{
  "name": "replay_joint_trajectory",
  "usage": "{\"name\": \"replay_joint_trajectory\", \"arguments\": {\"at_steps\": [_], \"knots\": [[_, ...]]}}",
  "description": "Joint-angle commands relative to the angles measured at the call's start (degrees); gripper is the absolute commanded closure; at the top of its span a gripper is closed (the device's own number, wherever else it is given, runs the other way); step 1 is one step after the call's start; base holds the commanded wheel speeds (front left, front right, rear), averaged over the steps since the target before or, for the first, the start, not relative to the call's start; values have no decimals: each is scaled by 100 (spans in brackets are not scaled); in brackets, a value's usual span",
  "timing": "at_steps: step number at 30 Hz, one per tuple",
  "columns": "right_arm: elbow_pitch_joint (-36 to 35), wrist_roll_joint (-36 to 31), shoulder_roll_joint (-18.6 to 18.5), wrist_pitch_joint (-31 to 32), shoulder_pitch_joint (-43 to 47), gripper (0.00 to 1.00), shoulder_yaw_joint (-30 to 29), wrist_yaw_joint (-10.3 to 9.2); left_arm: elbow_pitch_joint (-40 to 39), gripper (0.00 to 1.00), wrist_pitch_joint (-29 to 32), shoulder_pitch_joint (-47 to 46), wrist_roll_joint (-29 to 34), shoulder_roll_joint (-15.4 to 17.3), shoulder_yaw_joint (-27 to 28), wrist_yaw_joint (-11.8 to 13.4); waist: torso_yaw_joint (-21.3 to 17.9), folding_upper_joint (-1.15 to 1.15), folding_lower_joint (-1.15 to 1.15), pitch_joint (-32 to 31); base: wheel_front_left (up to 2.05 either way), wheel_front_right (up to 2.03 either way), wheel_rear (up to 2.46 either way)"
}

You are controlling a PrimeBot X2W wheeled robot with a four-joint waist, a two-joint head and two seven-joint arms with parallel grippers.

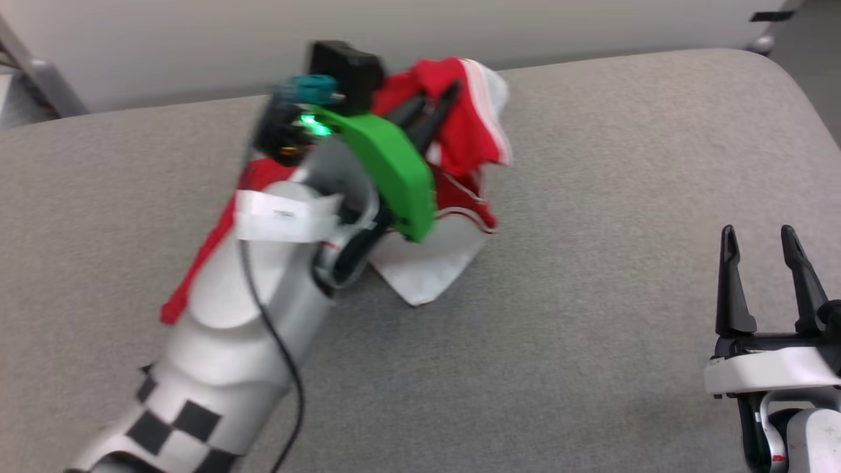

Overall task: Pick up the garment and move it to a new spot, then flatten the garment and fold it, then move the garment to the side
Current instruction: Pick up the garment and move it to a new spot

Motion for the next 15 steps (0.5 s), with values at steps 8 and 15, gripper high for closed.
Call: {"name": "replay_joint_trajectory", "arguments": {"at_steps": [8, 15], "knots": [[-28, -16, 71, -52, -92, 0, 20, -5, 826, 100, -452, -53, -210, -753, -1408, -40, -574, 0, 0, 485, 0, 0, 0], [53, 8, 98, -52, -201, 0, 199, -5, 1593, 0, -868, 136, -469, -818, -2239, -39, -520, 0, 0, 611, 0, 0, 0]]}}
